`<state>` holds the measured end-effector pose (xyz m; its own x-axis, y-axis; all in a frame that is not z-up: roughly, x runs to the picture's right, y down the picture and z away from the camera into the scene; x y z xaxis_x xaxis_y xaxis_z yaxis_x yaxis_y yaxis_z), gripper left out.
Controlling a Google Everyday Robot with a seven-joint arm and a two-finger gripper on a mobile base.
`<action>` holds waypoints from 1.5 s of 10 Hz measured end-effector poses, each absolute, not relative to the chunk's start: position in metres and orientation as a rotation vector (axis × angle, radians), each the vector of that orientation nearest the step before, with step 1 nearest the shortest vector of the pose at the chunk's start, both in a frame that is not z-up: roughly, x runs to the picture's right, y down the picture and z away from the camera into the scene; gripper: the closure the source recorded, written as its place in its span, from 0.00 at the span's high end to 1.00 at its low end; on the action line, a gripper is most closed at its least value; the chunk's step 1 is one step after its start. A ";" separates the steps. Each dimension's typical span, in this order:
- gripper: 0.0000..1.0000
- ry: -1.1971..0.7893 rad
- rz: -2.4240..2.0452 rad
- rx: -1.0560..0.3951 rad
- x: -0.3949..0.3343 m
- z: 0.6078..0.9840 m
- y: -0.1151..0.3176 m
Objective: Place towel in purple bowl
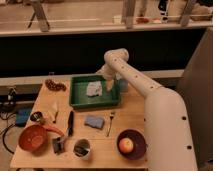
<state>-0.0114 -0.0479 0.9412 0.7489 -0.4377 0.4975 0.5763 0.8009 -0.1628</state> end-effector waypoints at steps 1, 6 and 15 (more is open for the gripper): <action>0.80 -0.477 -0.579 -0.313 -0.015 0.945 -0.045; 0.80 -0.488 -0.665 -0.338 -0.033 0.965 -0.026; 0.80 -0.376 -1.172 -0.375 -0.068 0.973 0.012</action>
<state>-0.0679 0.0123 0.9732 0.3414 -0.8131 0.4715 0.9356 0.3419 -0.0878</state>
